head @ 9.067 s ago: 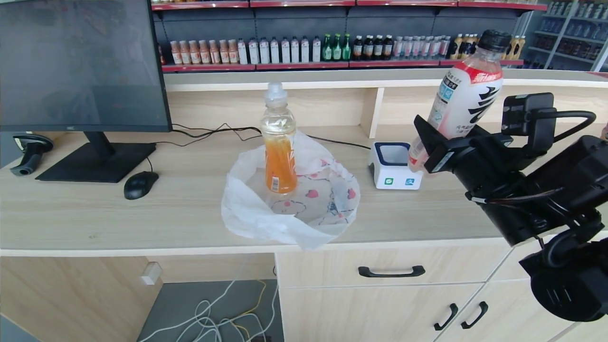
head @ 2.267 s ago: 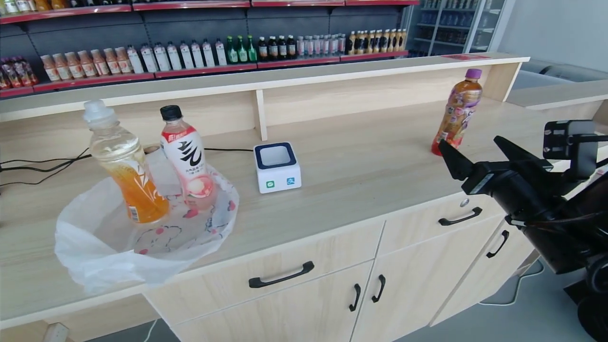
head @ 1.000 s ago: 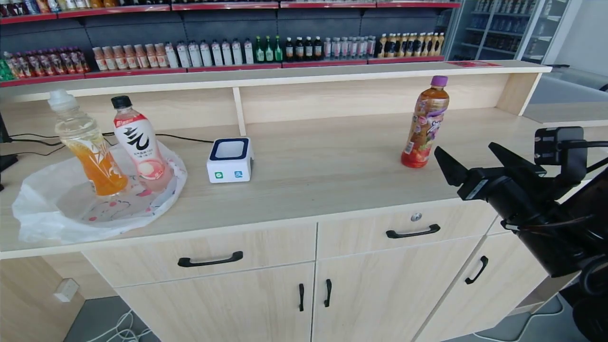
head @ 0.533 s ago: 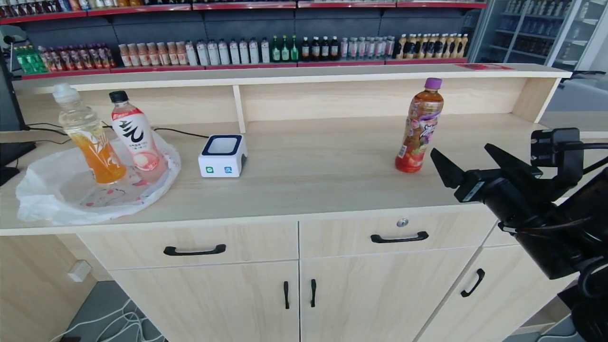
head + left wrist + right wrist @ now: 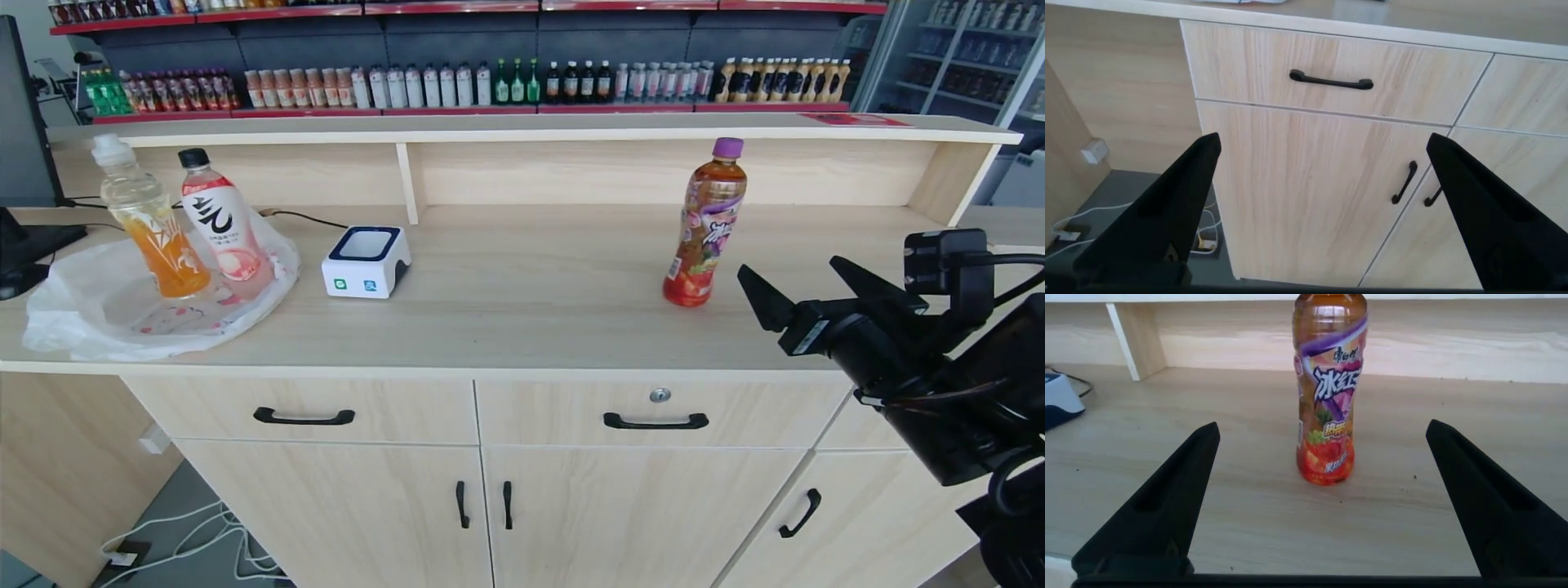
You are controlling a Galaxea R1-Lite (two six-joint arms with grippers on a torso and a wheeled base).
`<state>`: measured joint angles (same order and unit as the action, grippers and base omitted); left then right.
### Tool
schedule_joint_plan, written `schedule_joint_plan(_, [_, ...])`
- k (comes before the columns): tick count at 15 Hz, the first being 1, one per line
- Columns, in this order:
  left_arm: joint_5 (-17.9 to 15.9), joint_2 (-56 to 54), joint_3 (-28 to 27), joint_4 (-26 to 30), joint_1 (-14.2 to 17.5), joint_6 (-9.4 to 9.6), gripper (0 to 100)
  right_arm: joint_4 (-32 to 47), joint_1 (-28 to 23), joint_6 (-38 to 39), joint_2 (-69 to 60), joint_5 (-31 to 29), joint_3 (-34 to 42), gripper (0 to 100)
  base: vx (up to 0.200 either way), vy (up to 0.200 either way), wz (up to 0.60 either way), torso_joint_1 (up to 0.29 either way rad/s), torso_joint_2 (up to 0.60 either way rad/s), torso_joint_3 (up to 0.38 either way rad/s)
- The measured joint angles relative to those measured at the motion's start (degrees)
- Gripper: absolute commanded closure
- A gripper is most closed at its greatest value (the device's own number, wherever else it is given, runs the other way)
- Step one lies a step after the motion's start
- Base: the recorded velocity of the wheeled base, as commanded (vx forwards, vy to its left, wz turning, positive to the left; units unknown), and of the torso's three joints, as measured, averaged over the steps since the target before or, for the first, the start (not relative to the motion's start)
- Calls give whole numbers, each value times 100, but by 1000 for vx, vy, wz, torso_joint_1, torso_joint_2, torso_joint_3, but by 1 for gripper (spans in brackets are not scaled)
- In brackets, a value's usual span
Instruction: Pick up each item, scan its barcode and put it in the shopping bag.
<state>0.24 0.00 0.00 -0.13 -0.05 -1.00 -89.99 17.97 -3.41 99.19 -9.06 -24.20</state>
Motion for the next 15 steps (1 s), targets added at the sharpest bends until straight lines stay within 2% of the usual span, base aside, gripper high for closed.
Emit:
schedule_joint_plan(4, [-4,0,0,-7,0,2,0,5,74,7,55,-5,41,0,200,0,0,0,-4,2])
schedule_joint_plan(8, [-2,0,0,0,-5,5,0,13,451,49,100,20,507,0,200,0,0,6,-1,4])
schedule_joint_plan(11, [0,0,0,0,-6,5,0,5,608,63,210,30,494,0,0,0,0,0,0,0])
schedule_joint_plan(15, [0,0,0,-2,-5,0,0,2,672,174,447,24,69,0,0,0,0,0,0,0])
